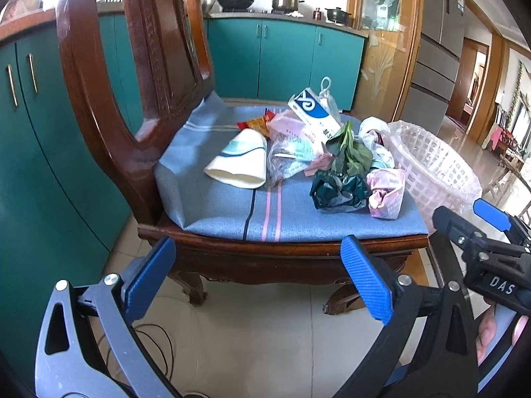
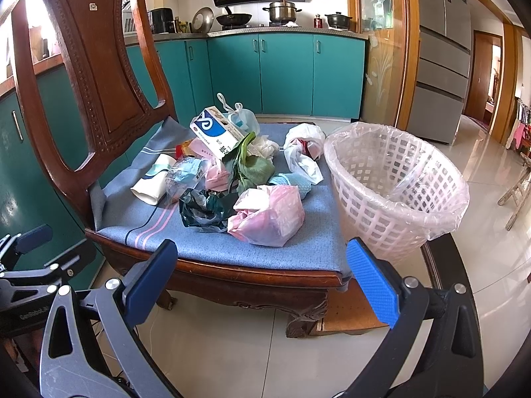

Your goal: Collect trash

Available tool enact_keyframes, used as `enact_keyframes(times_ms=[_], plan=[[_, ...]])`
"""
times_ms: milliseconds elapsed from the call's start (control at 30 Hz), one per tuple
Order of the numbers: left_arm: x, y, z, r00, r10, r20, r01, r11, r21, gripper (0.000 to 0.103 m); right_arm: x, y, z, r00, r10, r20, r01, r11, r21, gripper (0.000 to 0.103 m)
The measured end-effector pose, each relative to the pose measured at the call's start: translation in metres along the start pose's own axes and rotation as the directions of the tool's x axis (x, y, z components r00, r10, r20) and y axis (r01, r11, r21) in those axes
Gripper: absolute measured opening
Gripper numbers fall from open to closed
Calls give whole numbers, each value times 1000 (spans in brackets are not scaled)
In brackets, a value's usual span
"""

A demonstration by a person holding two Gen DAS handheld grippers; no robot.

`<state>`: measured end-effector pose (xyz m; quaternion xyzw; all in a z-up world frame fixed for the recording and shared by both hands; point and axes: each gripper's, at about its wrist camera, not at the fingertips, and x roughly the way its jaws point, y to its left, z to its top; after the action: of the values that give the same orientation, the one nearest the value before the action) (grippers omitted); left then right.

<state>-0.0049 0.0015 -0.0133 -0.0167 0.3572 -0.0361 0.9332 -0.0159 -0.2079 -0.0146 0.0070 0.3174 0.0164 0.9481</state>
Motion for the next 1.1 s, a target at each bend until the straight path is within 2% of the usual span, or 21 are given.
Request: enact_keyframes(times_ms=[100,200,367,400,467,533,633,733,800,867,933,1000,1033,1100], plan=[[4,7,-2,1000,9,-4,-10,999,-48,99,0,-1,1,1000,-3,2,3,1000,0,100],[6,3,-4,1000,15,2,-15,999,-37,99,0,-3,2,1000,-5,1,5,1000,6,100],[12,-5,0,998,-41,-40,40,999,-6,99,-2,-9,7,1000,-12,10,12,1000,15,100],[11,-7,3,999,-29,-38,29,1000,6,99,-2,-12,9,1000,-15,13,15,1000,22,100],[11,-18,18,998,54,12,-55,994,96,99,-2,-20,12,1000,-20,19,19,999,48,100],[10,-27,29,995,78,54,-86,984,154,99,2,-26,14,1000,-21,9,20,997,71,100],[29,-40,55,1000,-2,17,-1,984,178,99,9,-33,15,1000,-12,-22,14,996,93,100],[54,-55,72,1000,-25,1,25,977,214,99,14,-38,14,999,-8,-45,13,994,106,100],[77,-66,81,1000,-22,-20,26,968,252,87,16,-39,13,998,-9,-54,15,994,104,100],[103,-73,87,998,-21,-66,37,963,266,71,18,-40,12,998,-7,-64,14,995,104,100],[124,-77,89,995,1,-98,26,961,277,70,20,-40,11,997,-5,-71,12,995,102,100],[143,-78,89,991,25,-128,13,958,286,64,22,-40,10,997,-3,-79,10,995,95,100],[151,-76,88,989,21,-145,21,960,280,55,24,-39,10,997,-1,-82,8,996,90,100],[160,-69,88,984,-4,-177,47,970,238,29,26,-38,9,996,-5,-89,12,997,78,100]])
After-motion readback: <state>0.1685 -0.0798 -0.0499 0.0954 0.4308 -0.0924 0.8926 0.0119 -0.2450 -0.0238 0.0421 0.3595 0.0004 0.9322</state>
